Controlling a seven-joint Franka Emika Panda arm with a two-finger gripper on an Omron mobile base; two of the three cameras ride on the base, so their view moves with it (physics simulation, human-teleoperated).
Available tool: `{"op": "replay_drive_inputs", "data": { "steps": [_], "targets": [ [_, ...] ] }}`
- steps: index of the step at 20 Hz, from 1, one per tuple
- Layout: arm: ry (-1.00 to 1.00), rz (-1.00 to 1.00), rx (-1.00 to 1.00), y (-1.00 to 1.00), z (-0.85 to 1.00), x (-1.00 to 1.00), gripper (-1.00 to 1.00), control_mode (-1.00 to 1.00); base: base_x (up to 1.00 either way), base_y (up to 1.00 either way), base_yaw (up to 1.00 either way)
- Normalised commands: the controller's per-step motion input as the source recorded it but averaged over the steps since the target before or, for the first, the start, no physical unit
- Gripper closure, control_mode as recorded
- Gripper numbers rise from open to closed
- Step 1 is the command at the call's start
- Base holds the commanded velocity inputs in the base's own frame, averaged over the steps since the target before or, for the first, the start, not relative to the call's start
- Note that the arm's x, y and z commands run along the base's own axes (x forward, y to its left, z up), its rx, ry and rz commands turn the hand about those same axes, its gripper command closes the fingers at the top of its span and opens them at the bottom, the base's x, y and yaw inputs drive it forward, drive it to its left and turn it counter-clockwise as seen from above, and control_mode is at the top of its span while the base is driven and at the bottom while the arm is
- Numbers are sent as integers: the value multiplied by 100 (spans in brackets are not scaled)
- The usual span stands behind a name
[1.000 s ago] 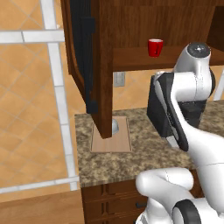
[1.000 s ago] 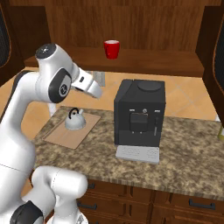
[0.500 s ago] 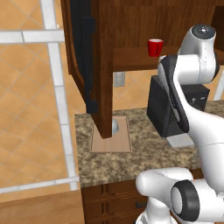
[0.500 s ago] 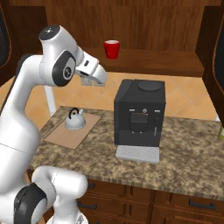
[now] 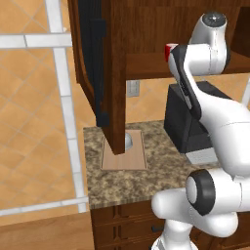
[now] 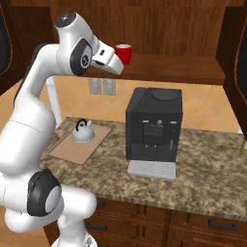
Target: Pick the kettle from the counter and place it on the tray. Then pick the mug from the cabinet and place it on the tray. Then close the cabinet doors.
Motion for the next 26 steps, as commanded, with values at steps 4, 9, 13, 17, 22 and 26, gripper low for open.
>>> {"op": "replay_drive_inputs", "data": {
  "steps": [4, 9, 13, 17, 22, 26],
  "targets": [
    [-18, 0, 0, 6, 10, 60, -100, -100, 0, 0, 0],
    [-8, 0, 0, 4, 13, 62, -100, -100, 0, 0, 0],
    [0, 0, 0, 0, 0, 48, -100, -100, 0, 0, 0],
    [5, 0, 0, 0, 0, 51, -100, -100, 0, 0, 0],
    [7, -2, 0, -3, 0, 54, -100, -100, 0, 0, 0],
    [4, -2, 0, -12, -1, 44, -100, -100, 0, 0, 0]
  ]
}}
